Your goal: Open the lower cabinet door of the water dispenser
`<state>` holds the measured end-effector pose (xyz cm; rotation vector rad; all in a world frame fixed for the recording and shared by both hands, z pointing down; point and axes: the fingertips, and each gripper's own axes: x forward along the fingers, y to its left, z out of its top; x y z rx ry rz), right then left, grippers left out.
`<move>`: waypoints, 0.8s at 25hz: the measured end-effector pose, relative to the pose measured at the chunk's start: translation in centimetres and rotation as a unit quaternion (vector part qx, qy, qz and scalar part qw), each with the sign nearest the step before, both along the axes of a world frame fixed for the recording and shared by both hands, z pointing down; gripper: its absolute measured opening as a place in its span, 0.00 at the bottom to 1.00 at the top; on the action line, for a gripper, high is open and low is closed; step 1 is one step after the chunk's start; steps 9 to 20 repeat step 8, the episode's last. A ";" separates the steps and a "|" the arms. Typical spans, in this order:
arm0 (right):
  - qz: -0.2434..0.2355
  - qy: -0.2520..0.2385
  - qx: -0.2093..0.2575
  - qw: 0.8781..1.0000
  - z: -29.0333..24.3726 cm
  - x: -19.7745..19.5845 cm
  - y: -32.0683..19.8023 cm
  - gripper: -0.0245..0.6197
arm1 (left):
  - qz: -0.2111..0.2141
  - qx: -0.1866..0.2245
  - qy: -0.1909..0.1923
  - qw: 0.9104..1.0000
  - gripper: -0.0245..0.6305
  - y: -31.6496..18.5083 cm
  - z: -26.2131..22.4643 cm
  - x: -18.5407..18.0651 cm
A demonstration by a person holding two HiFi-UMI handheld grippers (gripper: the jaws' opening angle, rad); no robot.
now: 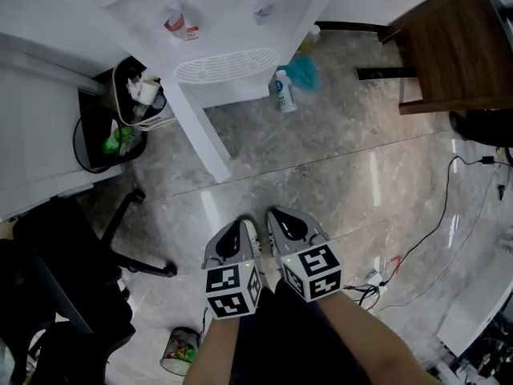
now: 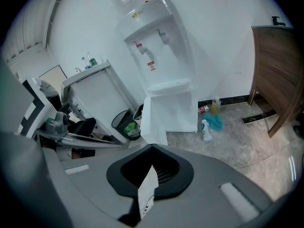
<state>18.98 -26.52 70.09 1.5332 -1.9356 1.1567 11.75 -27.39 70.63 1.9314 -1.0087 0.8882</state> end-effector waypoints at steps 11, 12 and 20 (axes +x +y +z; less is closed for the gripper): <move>-0.007 0.002 0.001 1.000 0.5 -0.3 -0.6 0.03 | -0.002 0.004 -0.005 1.000 0.05 -1.0 0.6 -0.3; -0.007 0.002 0.001 1.000 0.5 -0.3 -0.6 0.03 | -0.002 0.004 -0.005 1.000 0.05 -1.0 0.6 -0.3; -0.007 0.002 0.001 1.000 0.5 -0.3 -0.6 0.03 | -0.002 0.004 -0.005 1.000 0.05 -1.0 0.6 -0.3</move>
